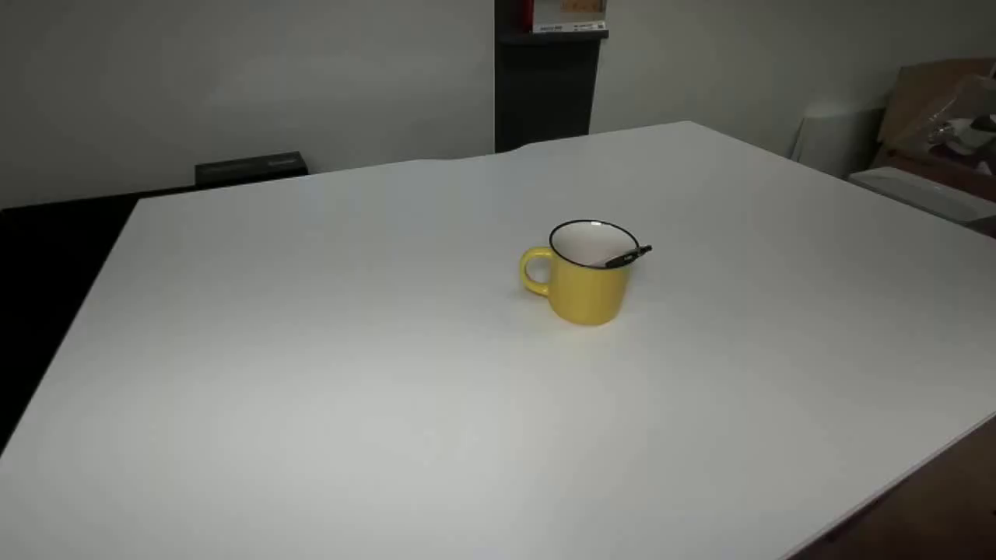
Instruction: Take the pen out of the mug and put it on the table
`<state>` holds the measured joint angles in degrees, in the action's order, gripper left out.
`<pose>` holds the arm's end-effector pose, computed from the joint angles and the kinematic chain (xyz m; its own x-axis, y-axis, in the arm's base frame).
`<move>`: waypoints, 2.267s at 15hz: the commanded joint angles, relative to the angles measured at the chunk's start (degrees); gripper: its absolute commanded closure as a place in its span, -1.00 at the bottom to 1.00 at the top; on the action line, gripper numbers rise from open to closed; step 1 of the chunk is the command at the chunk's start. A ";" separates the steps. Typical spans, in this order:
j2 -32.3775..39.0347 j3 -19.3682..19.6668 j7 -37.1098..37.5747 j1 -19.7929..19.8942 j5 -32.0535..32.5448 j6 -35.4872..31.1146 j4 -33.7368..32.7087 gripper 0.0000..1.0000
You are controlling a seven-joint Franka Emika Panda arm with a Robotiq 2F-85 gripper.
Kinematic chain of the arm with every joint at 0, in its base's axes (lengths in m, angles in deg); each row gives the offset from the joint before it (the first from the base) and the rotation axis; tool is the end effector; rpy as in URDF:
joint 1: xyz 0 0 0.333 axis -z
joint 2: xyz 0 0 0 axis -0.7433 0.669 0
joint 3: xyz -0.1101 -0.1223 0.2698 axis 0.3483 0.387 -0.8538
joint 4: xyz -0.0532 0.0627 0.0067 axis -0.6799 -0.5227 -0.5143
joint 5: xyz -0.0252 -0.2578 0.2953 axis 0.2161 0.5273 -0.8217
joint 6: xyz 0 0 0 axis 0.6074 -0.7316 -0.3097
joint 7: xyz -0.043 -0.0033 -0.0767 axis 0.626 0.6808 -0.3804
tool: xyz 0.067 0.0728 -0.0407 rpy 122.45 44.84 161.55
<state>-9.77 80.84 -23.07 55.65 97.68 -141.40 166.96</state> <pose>0.3028 -0.0606 0.4230 0.9832 -0.0216 -0.1813 0.0213 -0.9726 0.2316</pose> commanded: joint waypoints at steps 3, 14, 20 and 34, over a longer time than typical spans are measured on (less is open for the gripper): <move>0.09 1.01 0.61 -1.16 0.59 0.27 -0.11 -1.00; 7.64 0.14 4.38 -0.35 2.84 -13.01 -3.36 -1.00; 25.39 -2.82 5.27 -2.67 2.48 -34.44 -11.45 -1.00; 43.58 -5.78 -2.50 -12.71 -8.85 -39.65 -21.23 -1.00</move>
<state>33.86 74.79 -25.48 43.21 88.92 -181.24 145.81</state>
